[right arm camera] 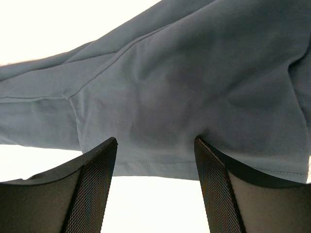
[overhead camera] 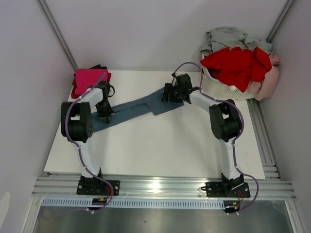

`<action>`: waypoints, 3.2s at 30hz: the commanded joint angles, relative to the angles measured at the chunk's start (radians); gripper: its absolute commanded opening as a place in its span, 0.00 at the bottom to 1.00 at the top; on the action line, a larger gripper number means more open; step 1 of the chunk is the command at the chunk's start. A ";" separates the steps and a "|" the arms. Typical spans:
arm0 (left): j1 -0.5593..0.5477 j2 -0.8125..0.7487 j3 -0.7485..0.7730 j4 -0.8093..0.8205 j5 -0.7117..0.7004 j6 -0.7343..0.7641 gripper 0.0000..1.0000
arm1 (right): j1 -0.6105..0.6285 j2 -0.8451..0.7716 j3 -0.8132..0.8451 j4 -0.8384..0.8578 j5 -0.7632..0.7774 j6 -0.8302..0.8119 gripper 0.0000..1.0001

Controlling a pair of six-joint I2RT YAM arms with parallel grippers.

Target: Fold and stack the t-shirts

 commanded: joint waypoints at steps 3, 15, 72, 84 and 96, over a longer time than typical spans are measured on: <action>-0.007 0.011 0.017 -0.062 0.077 0.024 0.00 | -0.024 -0.009 0.034 0.005 -0.017 0.022 0.68; -0.177 -0.116 -0.137 -0.120 0.082 0.028 0.00 | -0.079 0.032 0.081 -0.014 -0.084 0.092 0.68; -0.469 0.160 0.588 -0.142 0.264 0.005 0.10 | -0.029 -0.043 0.356 -0.244 -0.112 -0.116 0.73; -0.346 0.390 0.781 -0.206 0.306 -0.004 0.12 | 0.005 -0.356 -0.058 -0.161 0.043 -0.070 0.72; -0.351 0.360 0.741 -0.142 0.439 0.008 0.29 | 0.027 -0.411 -0.173 -0.167 0.078 -0.060 0.73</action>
